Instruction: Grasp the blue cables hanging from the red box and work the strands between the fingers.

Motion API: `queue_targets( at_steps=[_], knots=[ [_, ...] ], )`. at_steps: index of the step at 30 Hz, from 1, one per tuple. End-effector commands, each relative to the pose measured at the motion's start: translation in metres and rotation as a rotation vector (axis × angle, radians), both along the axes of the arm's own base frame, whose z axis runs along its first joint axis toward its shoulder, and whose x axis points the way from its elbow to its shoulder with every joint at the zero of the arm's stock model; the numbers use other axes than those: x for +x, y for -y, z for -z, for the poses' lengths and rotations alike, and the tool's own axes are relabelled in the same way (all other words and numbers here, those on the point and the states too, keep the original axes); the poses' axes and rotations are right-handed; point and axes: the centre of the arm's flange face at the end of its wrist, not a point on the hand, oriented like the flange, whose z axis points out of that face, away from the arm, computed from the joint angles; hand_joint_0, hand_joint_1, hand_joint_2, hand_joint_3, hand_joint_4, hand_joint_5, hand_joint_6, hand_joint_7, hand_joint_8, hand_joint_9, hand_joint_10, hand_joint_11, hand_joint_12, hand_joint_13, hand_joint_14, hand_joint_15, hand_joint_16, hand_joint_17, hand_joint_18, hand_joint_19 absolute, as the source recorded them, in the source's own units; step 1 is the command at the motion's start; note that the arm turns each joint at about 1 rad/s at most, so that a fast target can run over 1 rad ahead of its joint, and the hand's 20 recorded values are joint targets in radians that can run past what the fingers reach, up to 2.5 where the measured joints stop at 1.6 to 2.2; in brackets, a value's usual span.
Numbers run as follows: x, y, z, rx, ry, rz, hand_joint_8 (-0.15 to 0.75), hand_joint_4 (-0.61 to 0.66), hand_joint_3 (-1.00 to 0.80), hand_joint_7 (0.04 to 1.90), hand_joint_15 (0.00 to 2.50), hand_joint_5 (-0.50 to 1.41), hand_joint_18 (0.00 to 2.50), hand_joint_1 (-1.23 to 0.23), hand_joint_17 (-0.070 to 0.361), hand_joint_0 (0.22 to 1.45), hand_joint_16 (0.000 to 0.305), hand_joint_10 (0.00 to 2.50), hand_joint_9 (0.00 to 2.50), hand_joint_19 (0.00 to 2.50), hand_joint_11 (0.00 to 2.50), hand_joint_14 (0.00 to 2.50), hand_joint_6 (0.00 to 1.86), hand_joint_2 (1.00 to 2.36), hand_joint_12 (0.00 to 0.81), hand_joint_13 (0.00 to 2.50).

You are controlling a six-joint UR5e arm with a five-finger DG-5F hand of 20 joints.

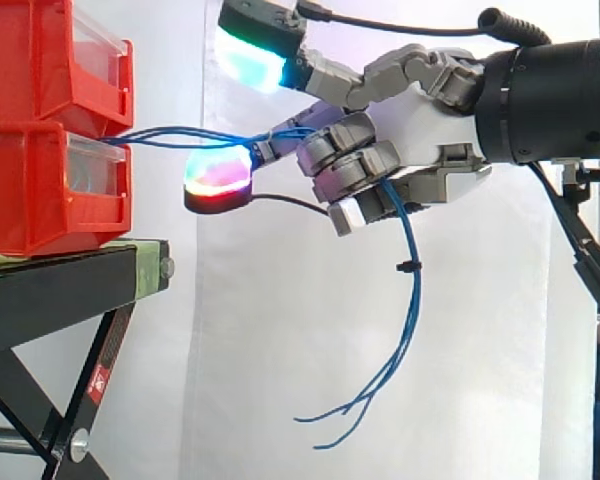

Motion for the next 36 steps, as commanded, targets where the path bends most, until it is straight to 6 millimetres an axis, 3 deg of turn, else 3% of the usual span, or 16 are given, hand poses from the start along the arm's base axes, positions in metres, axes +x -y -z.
queue_targets(
  at_steps=[1,13,23,36],
  knots=[
    [-0.002,0.0,-0.002,0.001,-0.003,0.0,0.427,0.29,-0.86,1.27,1.64,0.23,1.38,-0.63,0.134,0.87,0.06,2.5,0.72,0.82,2.47,2.5,0.01,1.01,0.519,1.01],
    [-0.004,0.0,0.0,0.005,-0.023,-0.003,0.427,0.29,-0.77,1.3,1.64,0.24,1.38,-0.66,0.134,0.91,0.06,2.5,0.72,0.82,2.47,2.5,0.0,1.01,0.519,1.01],
    [-0.013,-0.001,-0.021,-0.018,-0.023,-0.004,0.427,0.27,-0.74,1.35,1.64,0.23,1.38,-0.67,0.134,0.93,0.06,2.5,0.72,0.82,2.47,2.5,0.0,1.01,0.519,1.01],
    [-0.011,-0.005,-0.022,-0.034,-0.009,0.025,0.427,0.28,-0.72,1.28,1.64,0.18,1.38,-0.69,0.134,0.95,0.06,2.5,0.72,0.82,2.47,2.5,0.26,1.01,0.519,1.01]
  ],
)
